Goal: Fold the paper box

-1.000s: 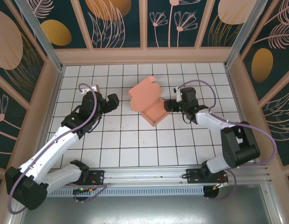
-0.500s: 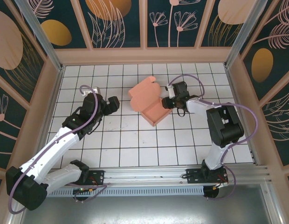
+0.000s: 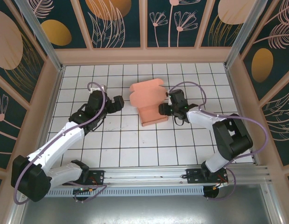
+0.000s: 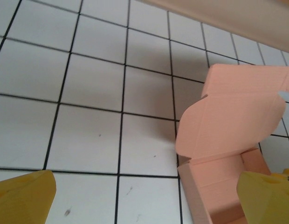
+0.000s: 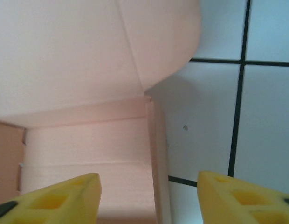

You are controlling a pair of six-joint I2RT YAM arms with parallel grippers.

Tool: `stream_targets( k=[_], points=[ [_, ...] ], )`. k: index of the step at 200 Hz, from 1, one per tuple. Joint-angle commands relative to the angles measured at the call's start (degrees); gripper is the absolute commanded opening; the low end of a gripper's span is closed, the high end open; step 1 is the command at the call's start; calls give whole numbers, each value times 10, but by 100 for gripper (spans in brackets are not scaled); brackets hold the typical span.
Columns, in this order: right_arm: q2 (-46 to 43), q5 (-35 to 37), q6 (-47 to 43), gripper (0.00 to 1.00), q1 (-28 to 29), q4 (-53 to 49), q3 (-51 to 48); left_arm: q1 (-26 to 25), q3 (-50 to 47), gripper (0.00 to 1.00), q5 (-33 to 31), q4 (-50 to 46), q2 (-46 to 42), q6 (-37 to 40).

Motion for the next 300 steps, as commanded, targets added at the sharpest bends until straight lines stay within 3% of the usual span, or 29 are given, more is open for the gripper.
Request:
stream_targets(
  k=[1,20,33,80,123,149,217,255,300],
  points=[
    [-33,-31,-29,68,-19,27,-2,8,42,99,30,67,43,89],
    [-48,-56,-66,76,-29,35,1,18,109,98,86,52,115,139],
    [-59,-59,-80,78,-35,35,3,21,154,95,111,29,166,172],
    [-110,-75,-93,83,-47,40,-25,36,291,96,196,-62,313,325],
    [-150,-67,-95,85,-57,31,-62,51,434,81,257,-207,432,406],
    [-174,-64,-93,85,-64,27,-81,52,446,75,270,-252,450,456],
    [-186,-71,-89,85,-70,27,-89,67,447,56,284,-267,461,477],
    [-187,-71,-89,85,-70,25,-86,69,471,55,268,-274,491,480],
    [-185,-64,-90,85,-70,20,-85,69,483,33,314,-276,505,484]
  ],
)
